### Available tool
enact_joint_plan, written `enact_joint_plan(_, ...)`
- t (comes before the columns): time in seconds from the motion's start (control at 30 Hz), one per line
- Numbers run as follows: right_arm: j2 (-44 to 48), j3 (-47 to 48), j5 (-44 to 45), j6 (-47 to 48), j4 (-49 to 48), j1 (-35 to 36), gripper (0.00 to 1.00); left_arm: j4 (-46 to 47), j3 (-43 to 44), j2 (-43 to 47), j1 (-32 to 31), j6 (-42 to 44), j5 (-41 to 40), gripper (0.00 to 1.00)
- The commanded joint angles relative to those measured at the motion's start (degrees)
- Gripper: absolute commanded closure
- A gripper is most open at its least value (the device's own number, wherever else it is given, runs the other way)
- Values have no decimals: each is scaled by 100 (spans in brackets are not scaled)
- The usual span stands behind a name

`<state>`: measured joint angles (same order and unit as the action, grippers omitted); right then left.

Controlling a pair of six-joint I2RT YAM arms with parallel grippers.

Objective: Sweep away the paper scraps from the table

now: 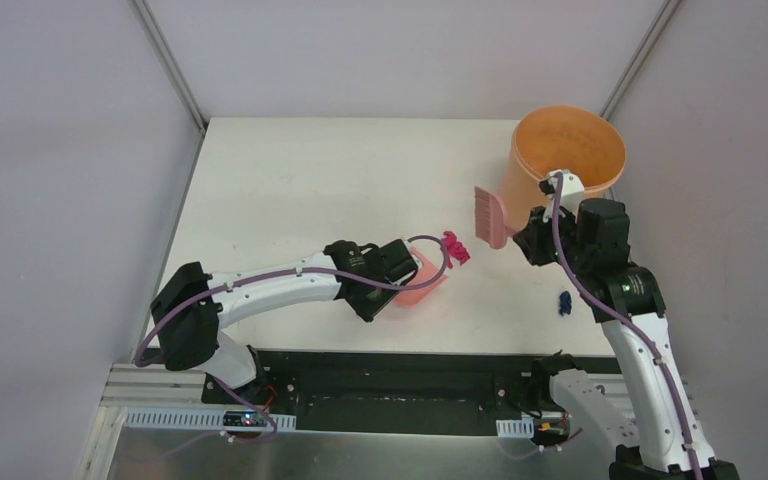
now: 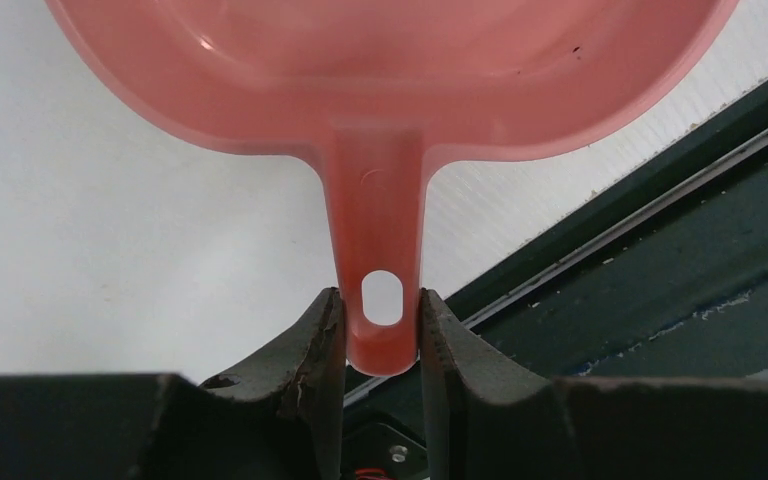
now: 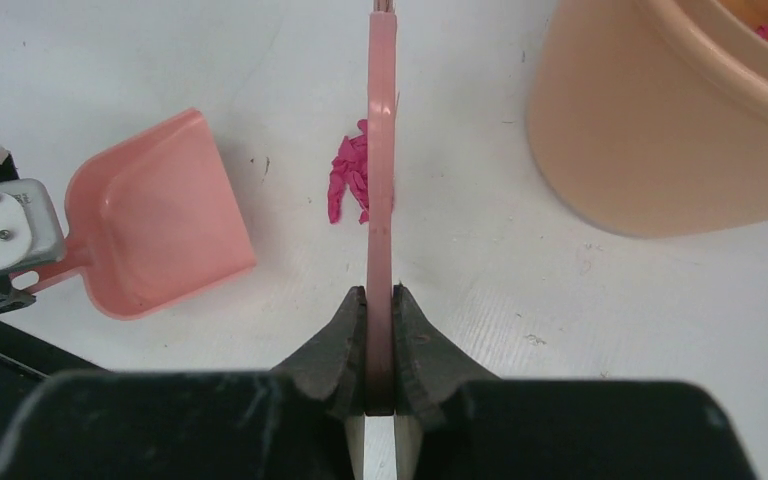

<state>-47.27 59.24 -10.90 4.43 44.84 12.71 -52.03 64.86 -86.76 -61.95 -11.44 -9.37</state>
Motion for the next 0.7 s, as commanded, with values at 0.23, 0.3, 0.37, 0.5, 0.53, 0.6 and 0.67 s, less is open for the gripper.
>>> enact_joint_plan(0.23,245,-720,-773,-205,-921,-507,100,313,-7,-641,-184,-264,551,85)
enact_joint_plan(0.3,240,-749,-992,-272,-924,-663,100,326,36,-672,-248,-187,521,81)
enact_joint_plan(0.37,296,-803,-1092,-291,-952,-748,100,340,29,-684,-265,-130,516,78)
enact_joint_plan(0.5,466,-946,-1169,-319,-1067,-854,100,407,-91,-658,-289,-73,632,74)
enact_joint_plan(0.53,478,-957,-1184,-327,-1062,-876,100,449,-141,-616,-295,-81,630,72)
enact_joint_plan(0.6,489,-953,-1223,-349,-1057,-928,100,686,-321,-413,-329,-129,557,69)
enact_joint_plan(0.67,490,-971,-1282,-362,-1056,-960,100,1092,-681,-88,-366,-130,598,64)
